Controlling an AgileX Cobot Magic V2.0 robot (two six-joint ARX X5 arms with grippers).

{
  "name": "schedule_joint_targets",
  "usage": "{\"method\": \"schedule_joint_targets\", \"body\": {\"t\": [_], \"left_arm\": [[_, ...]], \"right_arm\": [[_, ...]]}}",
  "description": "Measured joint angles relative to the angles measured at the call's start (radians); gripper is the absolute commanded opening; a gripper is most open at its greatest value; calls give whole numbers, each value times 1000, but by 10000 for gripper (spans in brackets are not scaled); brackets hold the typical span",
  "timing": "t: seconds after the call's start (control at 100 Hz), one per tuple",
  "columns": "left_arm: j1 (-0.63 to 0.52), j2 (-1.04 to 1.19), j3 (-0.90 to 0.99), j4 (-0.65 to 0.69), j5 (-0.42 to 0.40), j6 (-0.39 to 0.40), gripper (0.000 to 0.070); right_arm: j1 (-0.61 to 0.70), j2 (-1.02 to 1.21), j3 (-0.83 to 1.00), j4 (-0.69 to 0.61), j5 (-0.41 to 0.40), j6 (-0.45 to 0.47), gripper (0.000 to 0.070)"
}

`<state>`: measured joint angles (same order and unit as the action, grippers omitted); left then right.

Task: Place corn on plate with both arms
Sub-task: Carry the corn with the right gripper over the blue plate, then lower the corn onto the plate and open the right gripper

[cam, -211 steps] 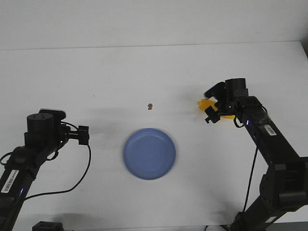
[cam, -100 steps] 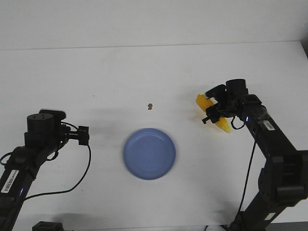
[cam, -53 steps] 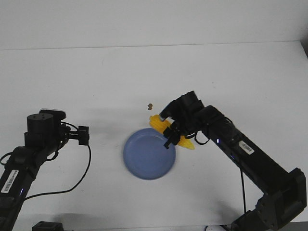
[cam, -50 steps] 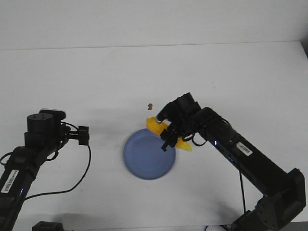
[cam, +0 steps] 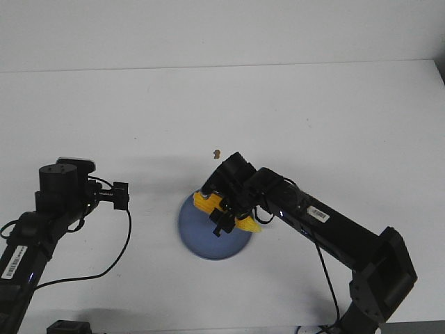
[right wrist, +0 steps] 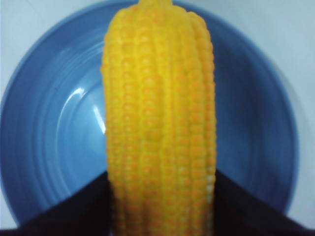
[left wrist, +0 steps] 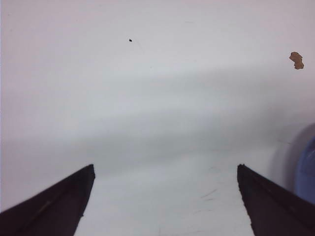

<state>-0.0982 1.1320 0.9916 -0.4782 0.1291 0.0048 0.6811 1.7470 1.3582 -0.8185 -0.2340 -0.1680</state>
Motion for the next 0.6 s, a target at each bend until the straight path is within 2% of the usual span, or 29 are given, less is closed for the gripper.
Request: {"method": "schedule_joint_targets", "body": {"t": [0.31,0.51,0.6], "left_arm": [[0,0,0,0,0,0,585],[0,0,0,22,0,-7,585],[0,0,0,32,0,-19,585]], "right_arm": [[1,0,0,1,0,16,521],[-47,-31,0,1,5,28,520],[-93,-88,0,1,34,28,520]]}}
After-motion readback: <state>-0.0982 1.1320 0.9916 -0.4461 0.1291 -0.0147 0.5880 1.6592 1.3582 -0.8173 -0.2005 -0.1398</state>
